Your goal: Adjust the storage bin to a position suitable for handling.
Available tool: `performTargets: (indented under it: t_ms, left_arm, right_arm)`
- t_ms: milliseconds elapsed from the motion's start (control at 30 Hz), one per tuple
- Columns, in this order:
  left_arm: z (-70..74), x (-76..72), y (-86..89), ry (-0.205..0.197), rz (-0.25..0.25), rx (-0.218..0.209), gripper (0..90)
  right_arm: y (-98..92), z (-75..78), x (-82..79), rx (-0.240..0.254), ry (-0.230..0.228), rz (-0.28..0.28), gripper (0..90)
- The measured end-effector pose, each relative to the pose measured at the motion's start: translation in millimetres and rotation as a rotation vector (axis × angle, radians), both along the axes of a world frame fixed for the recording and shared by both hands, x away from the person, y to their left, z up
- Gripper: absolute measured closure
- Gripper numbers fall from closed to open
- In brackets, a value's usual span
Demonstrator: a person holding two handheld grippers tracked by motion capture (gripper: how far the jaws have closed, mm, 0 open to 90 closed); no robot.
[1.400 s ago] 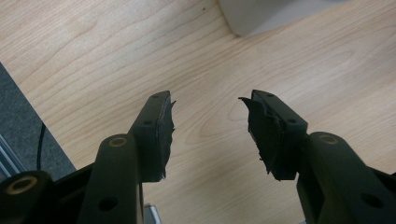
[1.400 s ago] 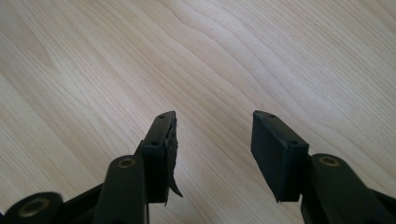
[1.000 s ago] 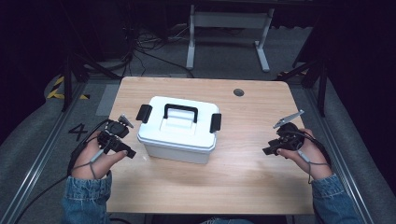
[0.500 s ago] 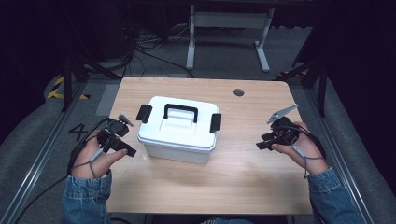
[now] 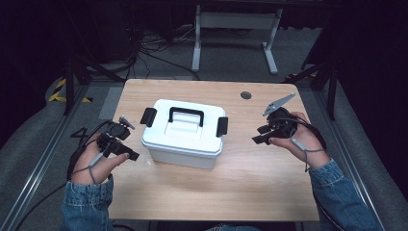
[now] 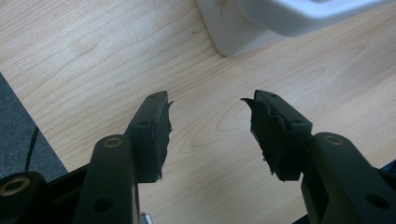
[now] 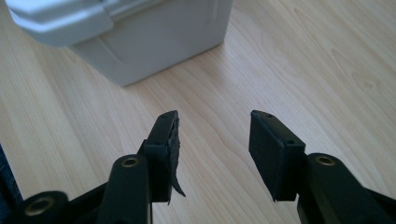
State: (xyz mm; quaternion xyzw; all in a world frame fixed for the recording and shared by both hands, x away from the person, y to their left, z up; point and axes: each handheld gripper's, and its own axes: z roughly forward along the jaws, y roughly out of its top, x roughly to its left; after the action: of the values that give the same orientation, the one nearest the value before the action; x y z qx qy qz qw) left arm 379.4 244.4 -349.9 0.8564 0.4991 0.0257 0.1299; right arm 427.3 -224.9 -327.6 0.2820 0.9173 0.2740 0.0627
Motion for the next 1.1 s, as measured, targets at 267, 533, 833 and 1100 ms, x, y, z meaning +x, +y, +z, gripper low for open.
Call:
performTargets:
  t_ms: [267,533,833,1100]
  left_arm:
    - [-0.2,0.0,0.8,0.000,0.000,-0.010,47.8]
    - [-0.9,-0.9,2.1,0.000,0.001,-0.008,48.0]
    - [-1.0,0.2,0.5,-0.001,0.009,-0.013,48.2]
    - [1.9,1.0,2.3,-0.007,0.007,-0.014,48.2]
  right_arm:
    - [20.2,21.0,11.3,0.041,-0.017,0.024,52.9]
    - [37.9,35.0,15.2,0.060,-0.056,0.052,52.5]
    - [66.9,46.5,21.9,0.083,-0.064,0.120,52.6]
    - [97.1,48.0,32.4,0.098,-0.045,0.169,54.5]
